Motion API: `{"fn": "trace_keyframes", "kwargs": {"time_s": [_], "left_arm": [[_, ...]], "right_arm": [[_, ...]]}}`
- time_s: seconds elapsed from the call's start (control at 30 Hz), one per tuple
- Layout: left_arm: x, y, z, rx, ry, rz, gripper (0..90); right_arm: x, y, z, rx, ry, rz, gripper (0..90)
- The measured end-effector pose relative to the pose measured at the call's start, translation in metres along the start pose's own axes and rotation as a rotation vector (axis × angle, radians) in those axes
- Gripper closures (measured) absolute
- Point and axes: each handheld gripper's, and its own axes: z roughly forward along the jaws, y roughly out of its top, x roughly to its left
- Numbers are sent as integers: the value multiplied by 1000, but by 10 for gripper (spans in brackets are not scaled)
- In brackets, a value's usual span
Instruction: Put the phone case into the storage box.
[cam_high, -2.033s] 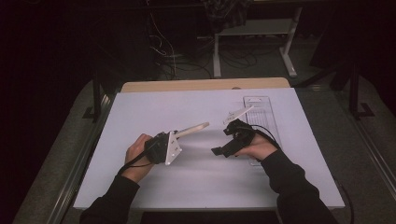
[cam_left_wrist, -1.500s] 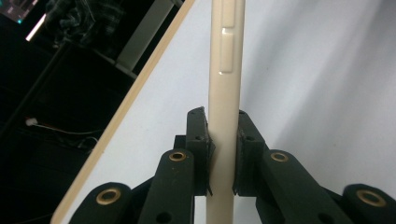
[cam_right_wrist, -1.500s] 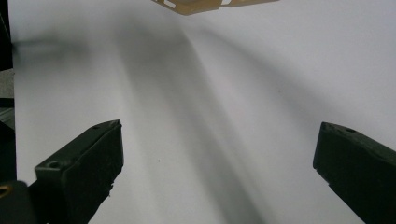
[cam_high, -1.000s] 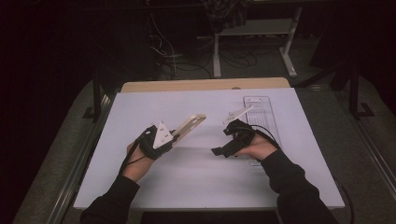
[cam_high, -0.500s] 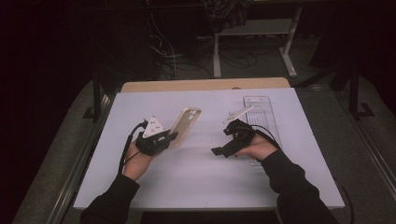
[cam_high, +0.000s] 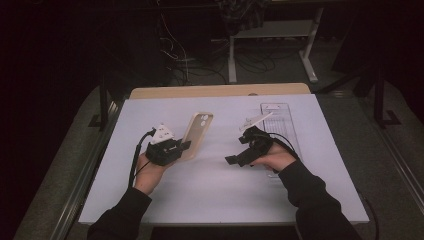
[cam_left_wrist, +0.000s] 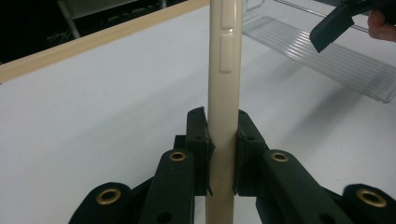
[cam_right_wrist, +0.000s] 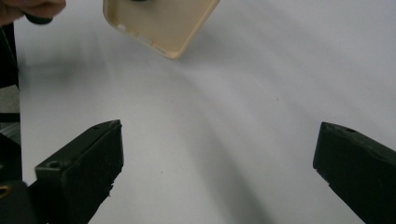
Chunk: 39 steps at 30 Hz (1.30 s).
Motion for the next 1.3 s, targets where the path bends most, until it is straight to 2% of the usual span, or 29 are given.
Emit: {"fn": "trace_keyframes", "kwargs": {"time_s": [0.1, 0.17, 0.3, 0.47, 0.67, 0.7, 0.8, 0.83, 1.1, 1.2, 1.3], "left_arm": [[-3, 0, 2, -6, 7, -16, 796], [-4, 0, 1, 9, 15, -8, 796], [-7, 1, 2, 1, 28, -18, 796], [-8, 1, 3, 3, 35, -34, 796], [-10, 1, 3, 0, 46, -46, 795], [-11, 0, 4, -16, 49, -57, 795], [-11, 0, 3, -2, 58, -42, 795], [-12, 0, 4, -9, 61, -52, 795], [-18, 1, 5, -21, 82, -52, 795], [-20, 0, 5, -38, 85, -71, 795], [-22, 0, 7, -30, 85, -68, 796]], "right_arm": [[-1, 3, 1, -11, 3, 6, 8], [1, 6, 0, -24, 9, 26, 8], [-1, 13, 1, -54, 15, 55, 0], [-3, 23, 3, -85, 32, 65, 0], [-3, 33, 13, -73, 35, 49, 0], [-3, 35, 14, -77, 35, 48, 0], [-4, 39, 18, -89, 36, 57, 0], [-4, 40, 20, -97, 39, 72, 0], [-2, 39, 27, -117, 49, 88, 0], [-1, 39, 28, -118, 52, 89, 0], [-1, 39, 28, -128, 61, 89, 0]]}}
